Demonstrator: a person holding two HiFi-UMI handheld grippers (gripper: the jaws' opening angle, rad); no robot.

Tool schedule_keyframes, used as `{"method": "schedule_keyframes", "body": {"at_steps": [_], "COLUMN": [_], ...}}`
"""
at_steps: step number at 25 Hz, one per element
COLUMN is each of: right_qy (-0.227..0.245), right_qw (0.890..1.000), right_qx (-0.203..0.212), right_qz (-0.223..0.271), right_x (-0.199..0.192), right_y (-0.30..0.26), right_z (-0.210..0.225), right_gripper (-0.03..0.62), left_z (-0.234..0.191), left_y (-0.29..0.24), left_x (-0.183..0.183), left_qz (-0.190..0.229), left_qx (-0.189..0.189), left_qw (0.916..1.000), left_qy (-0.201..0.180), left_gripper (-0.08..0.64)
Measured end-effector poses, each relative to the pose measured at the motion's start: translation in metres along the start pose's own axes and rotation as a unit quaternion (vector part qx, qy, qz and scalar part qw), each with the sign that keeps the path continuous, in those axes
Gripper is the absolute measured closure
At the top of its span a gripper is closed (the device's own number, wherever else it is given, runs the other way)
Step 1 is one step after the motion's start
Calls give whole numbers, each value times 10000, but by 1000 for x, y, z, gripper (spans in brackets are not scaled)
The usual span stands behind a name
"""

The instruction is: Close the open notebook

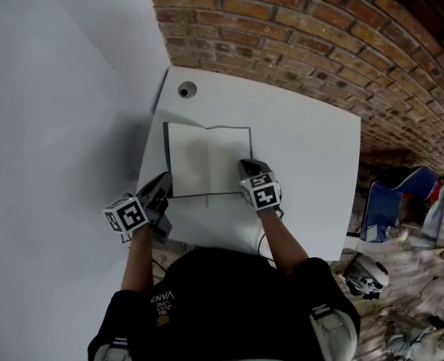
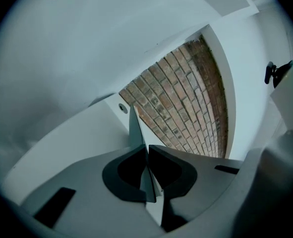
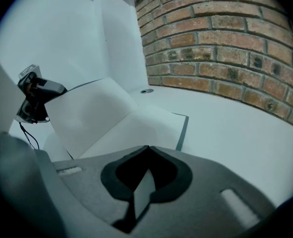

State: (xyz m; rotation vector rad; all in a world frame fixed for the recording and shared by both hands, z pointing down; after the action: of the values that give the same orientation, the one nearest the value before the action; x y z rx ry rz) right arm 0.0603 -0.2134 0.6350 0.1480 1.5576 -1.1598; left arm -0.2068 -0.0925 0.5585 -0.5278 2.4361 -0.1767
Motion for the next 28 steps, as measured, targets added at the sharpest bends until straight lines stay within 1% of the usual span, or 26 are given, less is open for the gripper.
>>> {"method": "schedule_keyframes", "body": {"at_steps": [5,7,11,17,21,28], "right_qy": [4,7,-97,-240,-365,-405], "right_qw": [10000,10000,9999,9990,9978,9968], "right_qx": [-3,-5,-10,-55,-143,-394], "right_qz": [10,19,82,371,533,573], "right_x": [1,0,-1,4,6,1], "right_y": [1,1,5,21,35,55], "right_z": [-1,0,0,-3,1,10], "right_gripper": [595,595,595,595,595,595], "left_z": [24,31,40,50,57,66], "left_y": [-9,-13,-17,-26,-31,-35], "left_x": [-2,-3,-7,-11,-13,-19], "left_qz": [-112,-165,-214,-305,-365,-430], "left_qx": [-397,-497,-590,-784,-888,-1014], "left_qw": [9991,9986,9979,9962,9950,9934], "left_qy": [-35,-96,-166,-223,-256,-306], "left_gripper": [535,535,535,535,535,535]}}
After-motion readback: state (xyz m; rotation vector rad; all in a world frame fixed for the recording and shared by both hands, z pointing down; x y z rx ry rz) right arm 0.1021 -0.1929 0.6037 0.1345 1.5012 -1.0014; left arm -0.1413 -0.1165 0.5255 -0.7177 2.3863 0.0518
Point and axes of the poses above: the fingertips, and each gripper's own axes: y backward along the fingers, z to its right, x out of its top, the point moved 7 cm from there along y, backward along the fingers, and after that the axes turned 10 degrees about z, right-handed, at the moved point
